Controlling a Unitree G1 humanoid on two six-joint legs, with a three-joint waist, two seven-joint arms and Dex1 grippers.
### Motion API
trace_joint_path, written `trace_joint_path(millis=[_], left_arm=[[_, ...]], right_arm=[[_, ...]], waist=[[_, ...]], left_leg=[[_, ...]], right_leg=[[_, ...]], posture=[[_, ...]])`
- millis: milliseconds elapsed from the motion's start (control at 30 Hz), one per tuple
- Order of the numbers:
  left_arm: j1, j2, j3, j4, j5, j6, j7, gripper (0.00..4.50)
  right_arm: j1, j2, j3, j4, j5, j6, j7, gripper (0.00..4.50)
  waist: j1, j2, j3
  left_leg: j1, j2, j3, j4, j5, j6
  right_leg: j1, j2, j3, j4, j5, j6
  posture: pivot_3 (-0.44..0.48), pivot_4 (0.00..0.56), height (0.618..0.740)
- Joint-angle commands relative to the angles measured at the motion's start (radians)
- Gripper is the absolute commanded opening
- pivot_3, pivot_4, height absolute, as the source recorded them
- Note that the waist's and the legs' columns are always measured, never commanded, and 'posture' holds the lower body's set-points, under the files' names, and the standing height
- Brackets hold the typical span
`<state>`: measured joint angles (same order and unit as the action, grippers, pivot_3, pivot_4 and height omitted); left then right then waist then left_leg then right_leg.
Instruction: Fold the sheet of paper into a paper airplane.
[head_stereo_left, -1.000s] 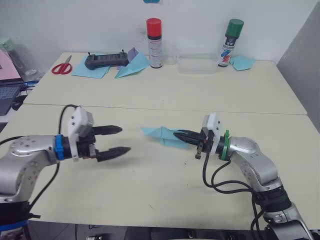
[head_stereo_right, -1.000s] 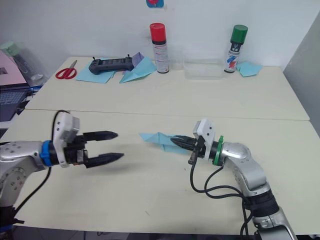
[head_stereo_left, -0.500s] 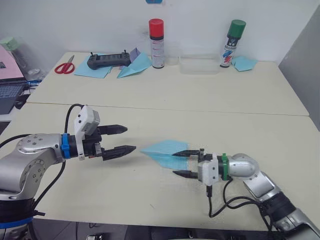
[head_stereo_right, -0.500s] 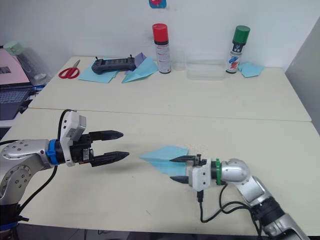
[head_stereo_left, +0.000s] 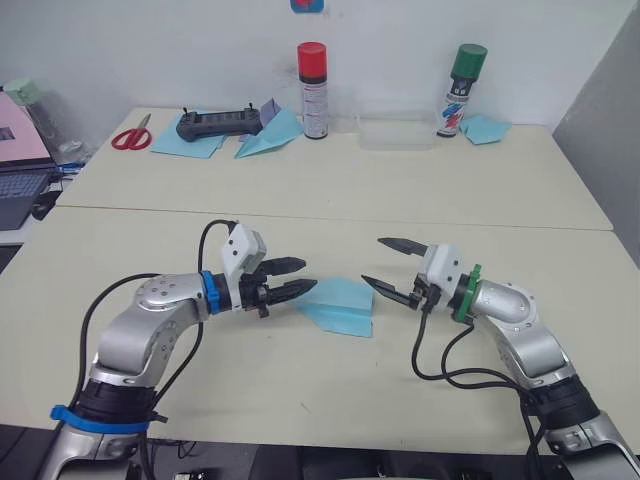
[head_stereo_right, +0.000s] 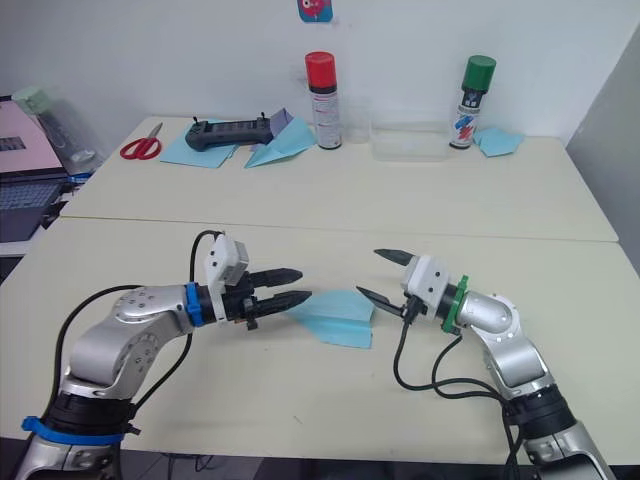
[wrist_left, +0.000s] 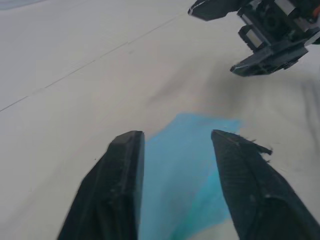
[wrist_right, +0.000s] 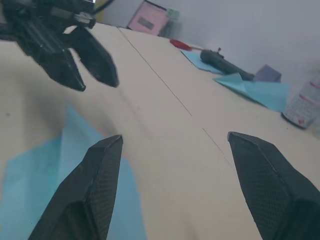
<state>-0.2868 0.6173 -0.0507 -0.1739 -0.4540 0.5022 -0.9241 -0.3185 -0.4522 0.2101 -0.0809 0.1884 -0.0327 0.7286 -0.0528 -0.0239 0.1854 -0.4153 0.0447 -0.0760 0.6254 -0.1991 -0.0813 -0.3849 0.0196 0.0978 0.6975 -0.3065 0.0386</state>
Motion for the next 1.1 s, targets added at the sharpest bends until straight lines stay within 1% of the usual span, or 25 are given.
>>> trace_joint_path(millis=[33, 133, 300, 467, 533, 667, 767, 833, 867, 900, 933, 1000, 1100], left_arm=[[0.022, -0.014, -0.051, 0.013, 0.063, -0.053, 0.006, 0.94], [0.053, -0.031, -0.065, 0.019, 0.055, -0.047, -0.005, 0.01], [0.107, -0.015, -0.08, -0.003, 0.059, -0.036, -0.035, 0.01], [0.142, -0.016, -0.094, 0.015, 0.089, -0.06, -0.037, 0.01], [0.154, -0.011, -0.101, 0.025, 0.104, -0.074, -0.037, 0.01], [0.174, 0.0, -0.11, 0.053, 0.134, -0.105, -0.043, 0.01], [0.176, -0.002, -0.109, 0.059, 0.136, -0.115, -0.044, 0.01], [0.174, -0.005, -0.109, 0.059, 0.135, -0.114, -0.043, 0.0], [0.172, -0.006, -0.109, 0.06, 0.135, -0.114, -0.043, 0.0], [0.171, -0.007, -0.109, 0.06, 0.135, -0.113, -0.043, 0.0], [0.17, -0.009, -0.109, 0.06, 0.134, -0.113, -0.043, 0.0], [0.167, -0.013, -0.109, 0.062, 0.133, -0.114, -0.042, 0.0], [0.168, -0.016, -0.109, 0.058, 0.131, -0.113, -0.04, 0.0]], right_arm=[[0.02, 0.011, -0.007, -0.07, 0.011, 0.057, -0.012, 3.47], [0.065, 0.015, 0.012, -0.115, 0.002, 0.088, -0.009, 3.47], [0.097, 0.018, 0.011, -0.15, -0.003, 0.123, -0.01, 3.47], [0.112, 0.021, -0.013, -0.18, 0.049, 0.25, -0.009, 3.47], [0.113, 0.021, -0.045, -0.208, 0.117, 0.361, -0.012, 3.47], [0.087, -0.008, -0.11, -0.258, 0.27, 0.666, -0.025, 3.47], [0.051, -0.027, -0.175, -0.277, 0.394, 0.919, -0.063, 3.47], [0.027, -0.03, -0.222, -0.289, 0.49, 1.059, -0.073, 3.85], [0.015, -0.031, -0.239, -0.292, 0.519, 1.129, -0.092, 4.1], [0.004, -0.042, -0.242, -0.296, 0.539, 1.192, -0.101, 4.44], [-0.006, -0.048, -0.242, -0.296, 0.555, 1.243, -0.11, 4.48], [-0.03, 0.004, -0.279, -0.271, 0.587, 1.358, -0.179, 4.48], [-0.057, 0.068, -0.303, -0.25, 0.595, 1.464, -0.245, 4.48]], waist=[[0.001, 0.0, 0.0], [0.002, 0.0, 0.0], [-0.001, 0.0, 0.0], [-0.001, 0.0, 0.0], [-0.001, 0.0, 0.0], [0.0, 0.0, 0.0], [0.0, 0.001, 0.0], [-0.001, 0.001, 0.0], [-0.001, 0.001, -0.001], [-0.001, 0.001, -0.001], [-0.001, 0.001, -0.001], [-0.002, 0.001, -0.001], [-0.003, 0.002, -0.001]], left_leg=[[0.0, 0.0, 0.0, 0.0, 0.0, 0.0], [-0.001, 0.0, 0.0, 0.0, 0.0, 0.0], [0.0, 0.0, 0.0, 0.0, 0.0, 0.0], [0.0, 0.0, 0.0, 0.0, 0.0, 0.0], [0.0, 0.0, 0.0, 0.0, 0.0, 0.0], [0.0, 0.0, 0.0, 0.0, 0.0, 0.0], [0.0, 0.0, 0.0, 0.0, 0.0, 0.0], [0.0, 0.0, 0.0, 0.0, 0.0, 0.0], [0.0, 0.0, 0.0, 0.0, 0.0, 0.0], [0.0, 0.0, 0.0, 0.0, 0.0, 0.0], [0.0, 0.0, 0.0, 0.0, 0.0, 0.0], [0.0, 0.0, 0.0, 0.0, 0.0, 0.0], [0.0, 0.0, 0.0, 0.0, 0.0, 0.0]], right_leg=[[0.0, 0.0, 0.0, 0.0, 0.0, 0.0], [-0.001, 0.0, 0.0, 0.0, 0.0, 0.0], [-0.001, 0.0, 0.0, 0.0, -0.001, 0.002], [0.0, 0.0, 0.0, 0.0, -0.002, 0.004], [0.0, 0.0, 0.0, 0.0, -0.002, 0.004], [0.0, 0.0, 0.0, 0.0, -0.002, 0.004], [0.0, 0.0, 0.0, 0.0, -0.002, 0.004], [0.0, 0.0, 0.0, 0.0, -0.002, 0.004], [0.0, 0.0, 0.0, 0.0, -0.002, 0.004], [0.0, 0.0, 0.0, 0.0, -0.002, 0.004], [0.0, 0.0, 0.0, 0.0, -0.002, 0.004], [0.0, 0.0, 0.0, 0.0, -0.003, 0.004], [0.0, 0.0, 0.0, 0.0, -0.003, 0.004]], posture=[[0.0, 0.15, 0.74], [0.0, 0.15, 0.74], [0.0, 0.15, 0.74], [0.0, 0.15, 0.74], [0.0, 0.15, 0.74], [0.0, 0.15, 0.74], [0.0, 0.15, 0.74], [0.0, 0.15, 0.74], [0.0, 0.15, 0.74], [0.0, 0.15, 0.74], [0.0, 0.15, 0.74], [0.0, 0.15, 0.74], [0.0, 0.15, 0.74]])
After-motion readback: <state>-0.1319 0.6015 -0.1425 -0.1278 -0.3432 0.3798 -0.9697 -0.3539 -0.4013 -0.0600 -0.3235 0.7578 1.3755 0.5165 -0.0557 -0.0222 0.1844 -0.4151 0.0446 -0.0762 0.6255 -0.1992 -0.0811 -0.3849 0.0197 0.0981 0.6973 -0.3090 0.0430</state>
